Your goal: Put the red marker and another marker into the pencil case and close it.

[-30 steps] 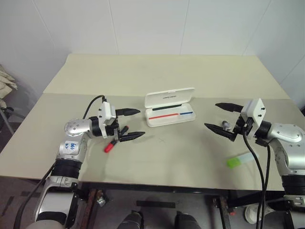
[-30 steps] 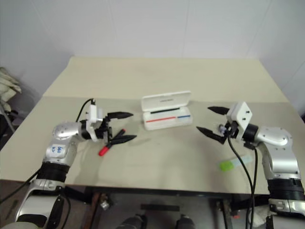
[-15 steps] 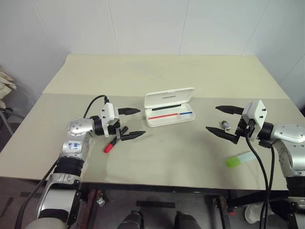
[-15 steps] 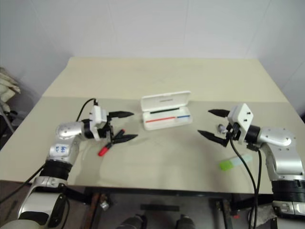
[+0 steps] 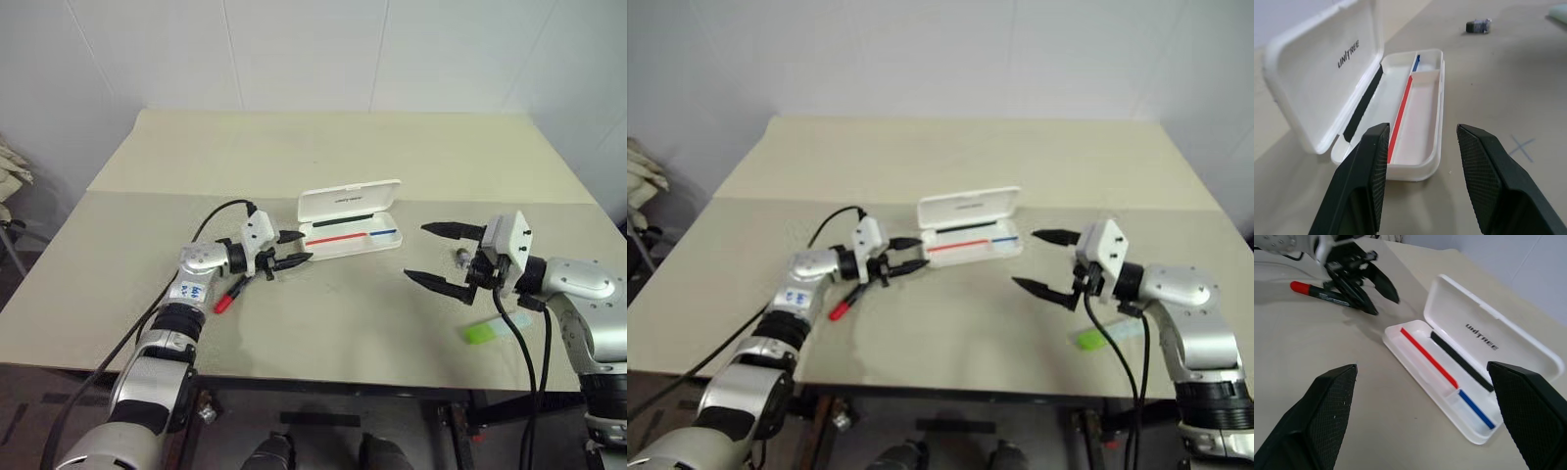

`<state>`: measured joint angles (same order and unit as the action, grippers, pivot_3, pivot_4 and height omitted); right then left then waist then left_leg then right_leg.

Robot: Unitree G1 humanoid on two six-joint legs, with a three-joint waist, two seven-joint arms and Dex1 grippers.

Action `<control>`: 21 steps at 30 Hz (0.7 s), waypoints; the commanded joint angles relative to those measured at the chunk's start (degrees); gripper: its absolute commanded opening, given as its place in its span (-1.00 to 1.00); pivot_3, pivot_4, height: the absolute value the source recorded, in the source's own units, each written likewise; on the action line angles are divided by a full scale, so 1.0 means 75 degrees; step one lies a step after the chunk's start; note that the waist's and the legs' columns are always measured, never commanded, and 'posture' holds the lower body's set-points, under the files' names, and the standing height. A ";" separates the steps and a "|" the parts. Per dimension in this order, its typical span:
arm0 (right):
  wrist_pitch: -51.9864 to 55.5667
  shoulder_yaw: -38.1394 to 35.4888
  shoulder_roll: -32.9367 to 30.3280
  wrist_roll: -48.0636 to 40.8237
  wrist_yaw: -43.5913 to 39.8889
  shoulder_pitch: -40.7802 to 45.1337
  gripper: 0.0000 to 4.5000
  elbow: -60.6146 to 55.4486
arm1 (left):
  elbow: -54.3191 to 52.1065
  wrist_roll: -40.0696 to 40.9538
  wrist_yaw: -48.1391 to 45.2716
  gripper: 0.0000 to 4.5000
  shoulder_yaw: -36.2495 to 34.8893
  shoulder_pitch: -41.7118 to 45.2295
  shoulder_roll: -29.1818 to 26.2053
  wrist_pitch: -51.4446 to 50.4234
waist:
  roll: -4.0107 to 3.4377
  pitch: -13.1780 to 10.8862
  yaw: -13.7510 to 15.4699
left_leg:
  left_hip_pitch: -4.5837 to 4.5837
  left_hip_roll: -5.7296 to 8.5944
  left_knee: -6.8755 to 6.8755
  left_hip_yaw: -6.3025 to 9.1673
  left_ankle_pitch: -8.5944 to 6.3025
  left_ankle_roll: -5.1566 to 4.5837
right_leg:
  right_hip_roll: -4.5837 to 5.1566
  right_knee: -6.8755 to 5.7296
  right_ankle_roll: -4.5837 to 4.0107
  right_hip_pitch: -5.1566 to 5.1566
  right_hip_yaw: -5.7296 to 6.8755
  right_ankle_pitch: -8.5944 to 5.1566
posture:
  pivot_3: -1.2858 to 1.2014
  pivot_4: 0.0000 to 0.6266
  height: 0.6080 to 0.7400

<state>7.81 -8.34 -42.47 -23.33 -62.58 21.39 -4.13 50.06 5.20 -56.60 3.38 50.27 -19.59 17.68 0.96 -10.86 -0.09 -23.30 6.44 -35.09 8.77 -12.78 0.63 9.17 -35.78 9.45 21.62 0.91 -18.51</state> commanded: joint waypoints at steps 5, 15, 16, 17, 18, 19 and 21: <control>0.0007 -0.0298 0.0097 -0.0267 0.0382 -0.0320 1.00 -0.0703 | 0.0864 -0.0541 -0.0150 0.00 0.0367 0.0964 0.0225 0.0194 | 0.0019 -0.0011 0.0008 | 0.0000 -0.0001 -0.0006 -0.0002 0.0000 0.0000 | -0.0004 -0.0004 0.0000 0.0000 0.0002 0.0000 | 0.03 -0.52 1.00; 0.0018 -0.0509 0.0096 -0.0345 0.0734 -0.0806 1.00 -0.1154 | 0.1606 -0.0866 -0.0336 0.00 0.0539 0.1505 0.0396 0.0123 | 0.0026 -0.0015 -0.0008 | -0.0001 -0.0001 -0.0009 -0.0006 -0.0001 -0.0001 | -0.0005 -0.0007 0.0004 0.0000 0.0000 0.0002 | 0.03 -0.52 1.00; 0.0020 -0.0524 0.0100 -0.0354 0.0782 -0.0836 1.00 -0.1196 | 0.1652 -0.0898 -0.0363 0.00 0.0573 0.1522 0.0417 0.0102 | 0.0026 -0.0015 -0.0010 | -0.0001 -0.0002 -0.0009 -0.0006 -0.0001 -0.0001 | -0.0007 -0.0008 0.0004 0.0000 0.0000 0.0002 | 0.03 -0.52 1.00; 0.0024 -0.0534 0.0103 -0.0363 0.0825 -0.0865 1.00 -0.1239 | 0.1696 -0.0940 -0.0362 0.00 0.0611 0.1541 0.0440 0.0057 | 0.0026 -0.0015 -0.0007 | 0.0000 -0.0002 -0.0010 -0.0006 -0.0001 -0.0001 | -0.0008 -0.0009 0.0004 0.0000 0.0000 0.0002 | 0.03 -0.52 1.00; 0.0035 -0.0536 0.0103 -0.0372 0.0862 -0.0894 1.00 -0.1290 | 0.1732 -0.0984 -0.0343 0.00 0.0640 0.1553 0.0449 0.0018 | 0.0026 -0.0015 -0.0007 | 0.0000 -0.0003 -0.0010 -0.0006 -0.0001 -0.0001 | -0.0009 -0.0011 0.0004 0.0000 0.0000 0.0002 | 0.03 -0.52 1.00; 0.0044 -0.0540 0.0104 -0.0380 0.0900 -0.0917 1.00 -0.1335 | 0.1782 -0.1048 -0.0254 0.00 0.0661 0.1580 0.0465 -0.0002 | 0.0026 -0.0015 -0.0006 | 0.0001 -0.0003 -0.0010 -0.0006 -0.0001 0.0000 | -0.0012 -0.0011 0.0004 0.0000 0.0000 0.0002 | 0.03 -0.52 1.00; 0.0076 -0.0553 0.0099 -0.0393 0.0984 -0.0961 1.00 -0.1438 | 0.1909 -0.1167 -0.0033 0.00 0.0663 0.1663 0.0507 -0.0083 | 0.0028 -0.0017 0.0000 | 0.0001 -0.0003 -0.0010 -0.0005 -0.0001 0.0000 | -0.0015 -0.0012 0.0004 0.0000 0.0000 0.0002 | 0.03 -0.52 1.00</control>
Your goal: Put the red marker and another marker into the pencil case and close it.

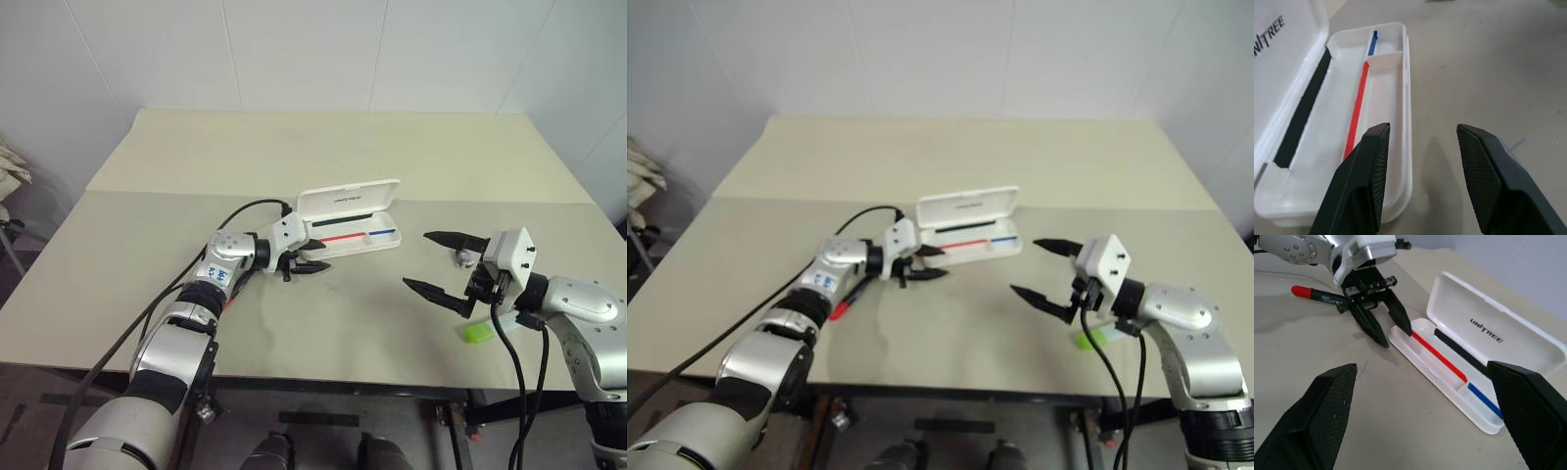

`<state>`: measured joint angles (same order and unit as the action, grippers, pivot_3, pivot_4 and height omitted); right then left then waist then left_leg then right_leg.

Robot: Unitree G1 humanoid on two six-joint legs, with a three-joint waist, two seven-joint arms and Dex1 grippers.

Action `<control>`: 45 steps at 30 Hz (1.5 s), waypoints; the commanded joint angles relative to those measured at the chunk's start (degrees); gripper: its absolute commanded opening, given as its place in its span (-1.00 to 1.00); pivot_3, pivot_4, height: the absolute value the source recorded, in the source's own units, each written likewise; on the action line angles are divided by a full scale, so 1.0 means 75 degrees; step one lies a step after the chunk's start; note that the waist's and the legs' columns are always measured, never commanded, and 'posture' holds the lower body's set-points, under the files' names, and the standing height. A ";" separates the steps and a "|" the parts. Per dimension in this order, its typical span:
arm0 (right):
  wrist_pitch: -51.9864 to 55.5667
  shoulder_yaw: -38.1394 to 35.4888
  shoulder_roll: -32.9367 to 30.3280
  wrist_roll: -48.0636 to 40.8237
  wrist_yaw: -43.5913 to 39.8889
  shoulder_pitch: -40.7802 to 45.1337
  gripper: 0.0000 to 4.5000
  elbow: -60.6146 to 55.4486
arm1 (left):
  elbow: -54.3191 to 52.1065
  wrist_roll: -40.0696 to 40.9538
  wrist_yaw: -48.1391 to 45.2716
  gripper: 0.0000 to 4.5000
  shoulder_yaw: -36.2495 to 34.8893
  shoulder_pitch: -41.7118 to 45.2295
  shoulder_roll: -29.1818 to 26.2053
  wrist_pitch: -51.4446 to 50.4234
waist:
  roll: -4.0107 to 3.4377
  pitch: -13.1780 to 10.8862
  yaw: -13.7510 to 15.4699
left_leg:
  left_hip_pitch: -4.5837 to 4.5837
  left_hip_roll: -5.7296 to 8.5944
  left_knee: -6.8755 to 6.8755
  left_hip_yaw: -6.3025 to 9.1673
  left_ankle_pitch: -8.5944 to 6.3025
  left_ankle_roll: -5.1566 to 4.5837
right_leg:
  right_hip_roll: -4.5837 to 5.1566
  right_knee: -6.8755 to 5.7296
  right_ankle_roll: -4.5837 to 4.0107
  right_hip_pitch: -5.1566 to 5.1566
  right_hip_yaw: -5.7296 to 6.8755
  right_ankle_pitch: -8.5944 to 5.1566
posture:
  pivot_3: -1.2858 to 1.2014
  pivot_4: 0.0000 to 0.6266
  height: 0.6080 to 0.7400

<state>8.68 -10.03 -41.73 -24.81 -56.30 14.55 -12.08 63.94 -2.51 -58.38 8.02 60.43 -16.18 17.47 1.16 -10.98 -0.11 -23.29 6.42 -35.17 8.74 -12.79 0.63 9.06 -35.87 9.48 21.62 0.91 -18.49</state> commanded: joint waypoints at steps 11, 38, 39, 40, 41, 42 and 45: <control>0.0426 -0.0780 -0.0691 -0.0591 -0.0164 -0.0367 1.00 -0.0734 | 0.0456 -0.0686 0.0250 0.00 0.0320 0.0599 0.0094 -0.0911 | 0.0009 -0.0005 0.0005 | 0.0000 -0.0003 -0.0002 -0.0002 -0.0001 0.0000 | -0.0007 -0.0002 0.0001 0.0000 -0.0001 0.0001 | 0.03 -0.52 1.00; 0.0859 -0.0717 -0.1031 -0.0736 -0.0399 0.0192 1.00 -0.0591 | -0.1290 -0.0479 -0.1421 -0.98 0.0641 -0.0053 0.0050 -0.1980 | 0.0008 -0.0004 -0.0005 | 0.0002 -0.0025 -0.0005 -0.0008 -0.0023 0.0021 | -0.0046 0.0002 -0.0001 -0.0002 -0.0010 0.0001 | 0.03 -0.52 1.00; 0.0859 -0.0710 -0.1019 -0.0740 -0.0400 0.0181 1.00 -0.0588 | -0.1851 -0.0391 -0.1611 -0.98 0.0671 -0.0279 -0.0042 -0.2178 | 0.0008 -0.0004 -0.0016 | 0.0001 -0.0025 -0.0004 -0.0009 -0.0024 0.0021 | -0.0046 0.0001 -0.0001 -0.0002 -0.0011 0.0001 | 0.03 -0.52 1.00; 0.0859 -0.0706 -0.1013 -0.0744 -0.0401 0.0173 1.00 -0.0587 | -0.2315 -0.0325 -0.1737 -0.98 0.0698 -0.0464 -0.0115 -0.2368 | 0.0008 -0.0004 -0.0017 | 0.0001 -0.0029 -0.0003 -0.0012 -0.0026 0.0021 | -0.0047 -0.0001 -0.0001 -0.0002 -0.0016 0.0001 | 0.03 -0.52 1.00; 0.0868 -0.0701 -0.1006 -0.0756 -0.0404 0.0158 1.00 -0.0591 | -0.2886 -0.0263 -0.1865 -0.98 0.0741 -0.0700 -0.0218 -0.2597 | 0.0008 -0.0004 -0.0017 | 0.0001 -0.0030 -0.0003 -0.0012 -0.0028 0.0021 | -0.0049 -0.0001 -0.0001 -0.0002 -0.0017 0.0001 | 0.03 -0.52 1.00; 0.0881 -0.0699 -0.1000 -0.0772 -0.0407 0.0137 1.00 -0.0602 | -0.3383 -0.0226 -0.1942 -0.98 0.0787 -0.0911 -0.0318 -0.2818 | 0.0008 -0.0004 -0.0018 | 0.0000 -0.0031 -0.0002 -0.0011 -0.0029 0.0021 | -0.0049 0.0000 -0.0002 -0.0001 -0.0017 0.0001 | 0.03 -0.52 1.00; 0.0894 -0.0673 -0.0976 -0.0799 -0.0426 0.0056 1.00 -0.0618 | -0.4845 -0.0132 -0.2042 -0.98 0.0911 -0.1545 -0.0603 -0.3601 | 0.0008 -0.0004 -0.0012 | 0.0000 -0.0034 -0.0001 -0.0008 -0.0032 0.0020 | -0.0051 0.0001 -0.0002 0.0001 -0.0027 0.0001 | 0.03 -0.52 1.00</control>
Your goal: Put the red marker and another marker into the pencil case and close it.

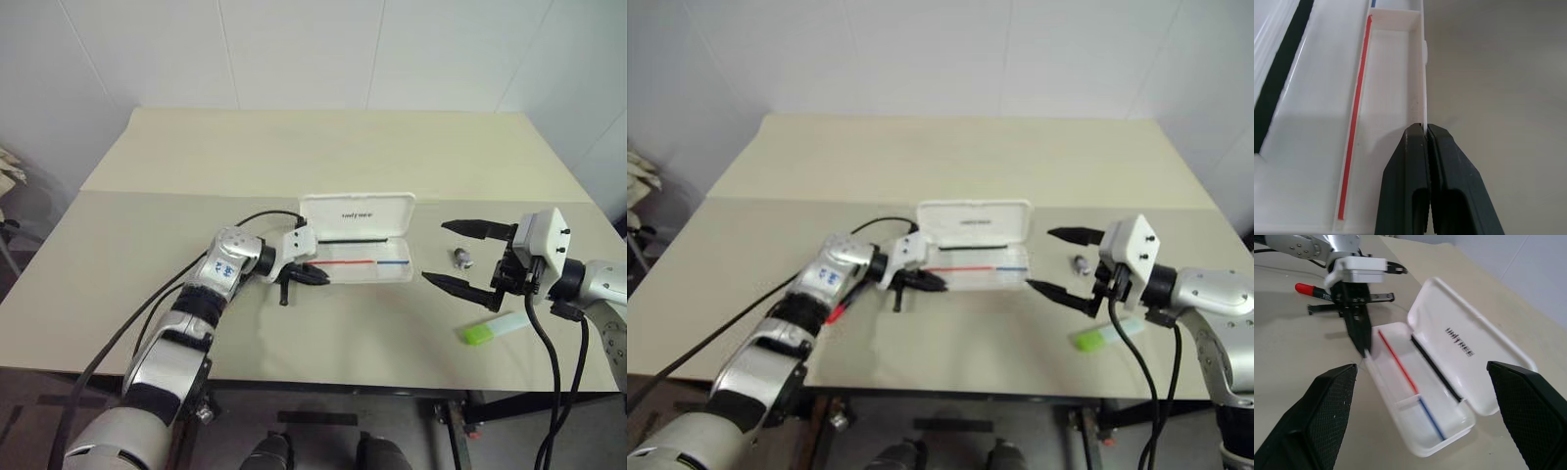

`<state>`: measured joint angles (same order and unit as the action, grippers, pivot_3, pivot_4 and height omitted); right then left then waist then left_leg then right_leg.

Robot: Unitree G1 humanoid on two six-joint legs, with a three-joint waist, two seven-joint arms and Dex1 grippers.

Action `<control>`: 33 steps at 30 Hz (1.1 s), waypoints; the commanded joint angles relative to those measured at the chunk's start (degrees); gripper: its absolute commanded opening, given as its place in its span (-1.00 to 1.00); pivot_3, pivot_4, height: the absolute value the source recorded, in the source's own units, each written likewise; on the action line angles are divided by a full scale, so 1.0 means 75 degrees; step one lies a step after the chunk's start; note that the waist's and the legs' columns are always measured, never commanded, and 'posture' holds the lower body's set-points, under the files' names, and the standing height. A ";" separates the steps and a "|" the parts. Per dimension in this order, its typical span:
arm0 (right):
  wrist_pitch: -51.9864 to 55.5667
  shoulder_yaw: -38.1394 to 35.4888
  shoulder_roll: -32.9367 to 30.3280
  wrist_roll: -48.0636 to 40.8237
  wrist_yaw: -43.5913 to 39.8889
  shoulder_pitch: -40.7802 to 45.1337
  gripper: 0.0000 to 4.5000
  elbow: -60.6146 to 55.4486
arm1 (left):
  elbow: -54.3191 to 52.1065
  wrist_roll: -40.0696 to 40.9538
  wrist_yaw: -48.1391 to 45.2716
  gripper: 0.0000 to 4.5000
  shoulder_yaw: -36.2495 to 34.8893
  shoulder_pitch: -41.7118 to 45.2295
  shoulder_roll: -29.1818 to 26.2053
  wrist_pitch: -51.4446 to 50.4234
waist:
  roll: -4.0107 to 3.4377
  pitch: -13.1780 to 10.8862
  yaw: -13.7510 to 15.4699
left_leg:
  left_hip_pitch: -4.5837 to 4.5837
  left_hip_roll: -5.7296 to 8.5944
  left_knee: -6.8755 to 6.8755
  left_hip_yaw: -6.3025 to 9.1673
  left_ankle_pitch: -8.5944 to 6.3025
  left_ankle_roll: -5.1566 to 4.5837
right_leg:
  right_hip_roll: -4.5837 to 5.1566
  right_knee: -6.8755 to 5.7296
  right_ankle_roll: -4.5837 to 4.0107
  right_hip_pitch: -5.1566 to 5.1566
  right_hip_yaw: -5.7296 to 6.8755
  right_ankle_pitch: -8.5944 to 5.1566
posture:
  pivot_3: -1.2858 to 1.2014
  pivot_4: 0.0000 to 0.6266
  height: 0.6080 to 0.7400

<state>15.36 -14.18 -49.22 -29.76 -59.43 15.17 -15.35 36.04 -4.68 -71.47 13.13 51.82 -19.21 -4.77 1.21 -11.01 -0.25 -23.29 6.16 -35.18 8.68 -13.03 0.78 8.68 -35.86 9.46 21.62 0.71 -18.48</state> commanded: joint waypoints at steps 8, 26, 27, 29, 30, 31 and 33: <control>0.0020 -0.0076 0.0079 -0.0191 -0.0015 -0.0191 1.00 -0.0223 | -0.3109 0.0320 0.0072 -0.98 0.0495 -0.1112 -0.0175 -0.2112 | 0.0000 0.0000 0.0035 | 0.0006 -0.0002 -0.0019 0.0004 0.0000 0.0000 | 0.0001 0.0006 -0.0004 0.0000 -0.0008 0.0000 | 0.03 -0.52 1.00; -0.0031 -0.0042 0.0327 -0.0162 0.0140 -0.0300 1.00 -0.0326 | -0.2685 0.0494 0.0469 -0.78 0.0795 -0.0967 0.0200 -0.2174 | 0.0000 0.0000 0.0148 | 0.0005 0.0000 -0.0044 0.0003 -0.0001 0.0000 | 0.0000 0.0003 -0.0020 -0.0004 -0.0008 0.0010 | 0.03 -0.52 1.00; -0.0038 -0.0033 0.0341 -0.0156 0.0147 -0.0293 1.00 -0.0318 | -0.2770 0.0566 0.0439 -0.68 0.0787 -0.0987 0.0210 -0.2194 | 0.0000 0.0000 0.0149 | 0.0005 0.0000 -0.0044 0.0003 -0.0001 0.0000 | 0.0000 0.0002 -0.0020 -0.0004 -0.0008 0.0010 | 0.03 -0.52 1.00; -0.0058 -0.0006 0.0368 -0.0142 0.0154 -0.0273 1.00 -0.0296 | -0.2937 0.0714 0.0434 -0.37 0.0738 -0.1005 0.0264 -0.2171 | 0.0000 0.0000 0.0145 | 0.0005 -0.0001 -0.0044 0.0003 -0.0001 0.0000 | -0.0002 0.0003 -0.0020 -0.0003 -0.0008 0.0011 | 0.03 -0.52 1.00; -0.0073 0.0010 0.0381 -0.0133 0.0152 -0.0259 1.00 -0.0279 | -0.3067 0.0814 0.0388 -0.25 0.0722 -0.1017 0.0271 -0.2188 | 0.0000 0.0000 0.0145 | 0.0005 -0.0001 -0.0043 0.0004 -0.0001 0.0000 | -0.0002 0.0003 -0.0020 -0.0003 -0.0008 0.0011 | 0.03 -0.52 1.00; -0.0083 0.0021 0.0391 -0.0127 0.0151 -0.0246 1.00 -0.0265 | -0.3171 0.0894 0.0366 -0.25 0.0713 -0.1026 0.0270 -0.2223 | 0.0000 0.0000 0.0147 | 0.0005 -0.0001 -0.0043 0.0003 -0.0001 0.0000 | -0.0002 0.0004 -0.0020 -0.0003 -0.0008 0.0011 | 0.03 -0.52 1.00; -0.0113 0.0042 0.0411 -0.0117 0.0134 -0.0233 1.00 -0.0233 | -0.3417 0.1069 0.0314 -0.25 0.0712 -0.1071 0.0249 -0.2303 | 0.0000 0.0000 0.0147 | 0.0003 -0.0001 -0.0043 0.0003 -0.0001 0.0000 | -0.0001 0.0006 -0.0020 -0.0003 -0.0008 0.0011 | 0.03 -0.52 1.00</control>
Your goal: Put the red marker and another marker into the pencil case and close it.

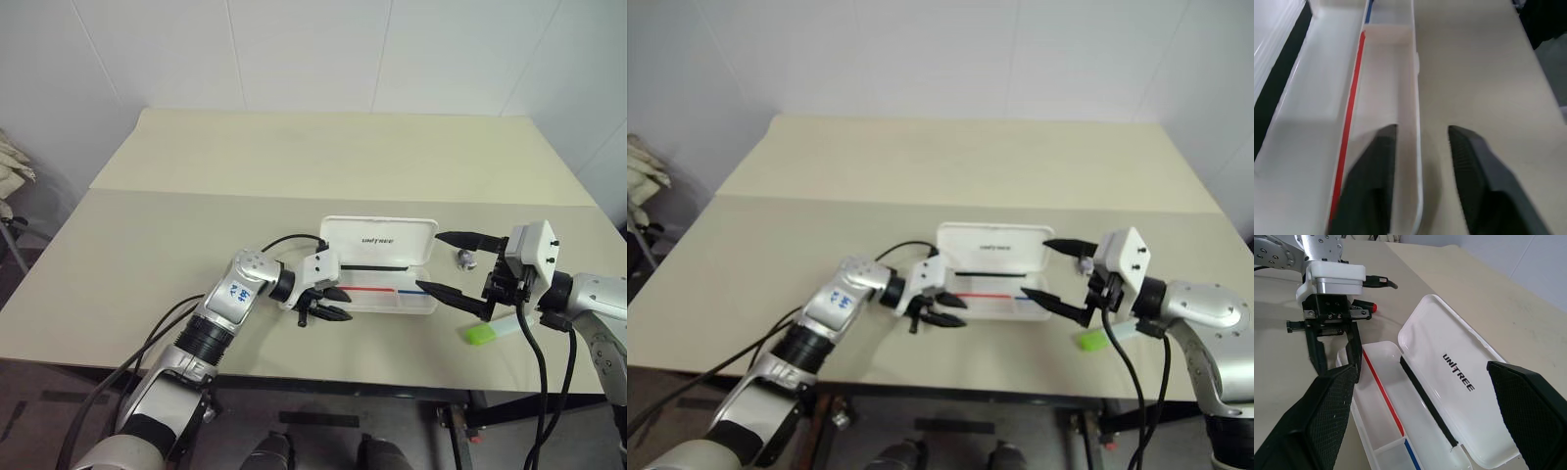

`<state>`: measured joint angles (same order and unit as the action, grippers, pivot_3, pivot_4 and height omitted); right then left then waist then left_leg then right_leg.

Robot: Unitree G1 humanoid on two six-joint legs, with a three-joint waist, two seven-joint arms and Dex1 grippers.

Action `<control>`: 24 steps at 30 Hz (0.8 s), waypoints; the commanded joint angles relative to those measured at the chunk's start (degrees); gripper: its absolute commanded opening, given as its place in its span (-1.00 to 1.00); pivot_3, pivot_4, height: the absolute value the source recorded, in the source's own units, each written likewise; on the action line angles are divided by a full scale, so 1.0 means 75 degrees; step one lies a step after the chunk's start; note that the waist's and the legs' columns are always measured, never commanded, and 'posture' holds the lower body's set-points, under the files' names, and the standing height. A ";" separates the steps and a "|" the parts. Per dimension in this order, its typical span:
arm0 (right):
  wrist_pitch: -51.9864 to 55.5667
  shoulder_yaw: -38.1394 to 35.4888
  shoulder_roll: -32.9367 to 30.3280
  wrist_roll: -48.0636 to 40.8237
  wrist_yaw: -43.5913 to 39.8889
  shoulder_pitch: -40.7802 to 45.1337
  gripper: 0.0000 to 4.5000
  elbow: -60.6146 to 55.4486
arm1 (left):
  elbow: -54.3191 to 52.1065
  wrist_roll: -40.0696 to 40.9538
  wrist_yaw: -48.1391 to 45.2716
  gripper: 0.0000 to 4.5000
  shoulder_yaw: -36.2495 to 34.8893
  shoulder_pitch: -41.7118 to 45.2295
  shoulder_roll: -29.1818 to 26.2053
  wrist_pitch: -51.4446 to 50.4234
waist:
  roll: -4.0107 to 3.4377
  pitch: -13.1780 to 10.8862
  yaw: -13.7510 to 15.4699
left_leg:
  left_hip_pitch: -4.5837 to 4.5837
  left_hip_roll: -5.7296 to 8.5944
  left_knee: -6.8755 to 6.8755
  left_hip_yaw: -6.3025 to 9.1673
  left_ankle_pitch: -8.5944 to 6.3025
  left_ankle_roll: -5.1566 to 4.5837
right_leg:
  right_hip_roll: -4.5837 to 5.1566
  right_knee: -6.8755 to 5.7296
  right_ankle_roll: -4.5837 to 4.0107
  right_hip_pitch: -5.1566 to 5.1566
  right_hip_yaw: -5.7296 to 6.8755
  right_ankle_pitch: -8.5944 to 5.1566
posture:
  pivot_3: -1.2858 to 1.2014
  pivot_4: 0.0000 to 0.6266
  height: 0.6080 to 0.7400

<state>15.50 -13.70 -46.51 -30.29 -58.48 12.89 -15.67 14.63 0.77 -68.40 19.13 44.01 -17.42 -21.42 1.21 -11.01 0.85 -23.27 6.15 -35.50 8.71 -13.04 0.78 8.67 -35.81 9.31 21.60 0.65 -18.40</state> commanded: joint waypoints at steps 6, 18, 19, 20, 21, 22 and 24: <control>-0.0224 0.0097 0.0102 -0.0023 -0.0093 0.0143 1.00 -0.0034 | -0.1429 0.0778 0.0156 -0.25 -0.0220 -0.0355 -0.0125 -0.0710 | 0.0000 0.0000 -0.0015 | 0.0001 -0.0001 0.0001 0.0000 0.0000 0.0000 | -0.0001 0.0001 0.0000 0.0000 -0.0003 0.0000 | 0.03 -0.52 1.00; 0.0294 -0.0063 -0.0175 -0.1025 -0.1286 0.0353 1.00 0.0291 | -0.2821 0.2309 0.0647 0.99 -0.2453 -0.1592 -0.1348 -0.0678 | -0.0004 -0.0001 -0.0095 | 0.0005 -0.0018 0.0003 0.0021 -0.0001 0.0000 | -0.0002 0.0002 -0.0003 0.0002 -0.0013 0.0002 | 0.03 -0.52 1.00; 0.0350 -0.0073 -0.0220 -0.1077 -0.1346 0.0351 1.00 0.0249 | -0.2798 0.2329 0.0778 0.99 -0.2650 -0.1694 -0.1494 -0.0640 | -0.0004 -0.0001 -0.0102 | 0.0006 -0.0022 0.0003 0.0022 -0.0002 -0.0001 | -0.0001 0.0002 -0.0003 0.0002 -0.0015 0.0002 | 0.03 -0.52 1.00; 0.0374 -0.0067 -0.0283 -0.1100 -0.1416 0.0345 1.00 0.0147 | -0.2734 0.2269 0.0937 0.99 -0.2846 -0.1826 -0.1686 -0.0584 | -0.0004 -0.0001 -0.0107 | 0.0006 -0.0021 0.0003 0.0022 -0.0003 -0.0002 | -0.0002 0.0003 -0.0004 0.0002 -0.0015 0.0002 | 0.03 -0.52 1.00; 0.0428 -0.0066 -0.0328 -0.1156 -0.1452 0.0352 1.00 0.0033 | -0.2659 0.2187 0.1075 0.99 -0.2986 -0.1938 -0.1842 -0.0479 | -0.0005 -0.0002 -0.0111 | 0.0006 -0.0023 0.0003 0.0023 -0.0004 -0.0004 | -0.0002 0.0004 -0.0005 0.0002 -0.0016 0.0002 | 0.03 -0.52 1.00; 0.0558 -0.0083 -0.0339 -0.1300 -0.1397 0.0406 1.00 -0.0130 | -0.2500 0.2048 0.1333 0.99 -0.3196 -0.2086 -0.1990 -0.0328 | -0.0006 -0.0002 -0.0110 | 0.0008 -0.0024 0.0004 0.0022 -0.0006 -0.0007 | -0.0002 0.0003 -0.0004 0.0002 -0.0019 0.0002 | 0.03 -0.52 1.00; 0.0743 -0.0073 -0.0347 -0.1476 -0.1291 0.0511 1.00 -0.0372 | -0.2149 0.1736 0.1865 0.99 -0.3575 -0.2503 -0.2312 -0.0071 | -0.0006 -0.0003 -0.0116 | 0.0009 -0.0026 0.0007 0.0023 -0.0009 -0.0007 | -0.0002 0.0006 -0.0005 0.0003 -0.0020 0.0002 | 0.03 -0.52 1.00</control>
<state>20.34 -11.99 -48.05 -39.02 -68.40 15.55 -15.24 -2.92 15.22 -57.27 -4.68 26.69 -33.38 -24.04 1.16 -11.03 -0.02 -23.20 5.95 -35.43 8.87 -13.11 0.72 8.65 -35.75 9.27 21.63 0.48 -18.39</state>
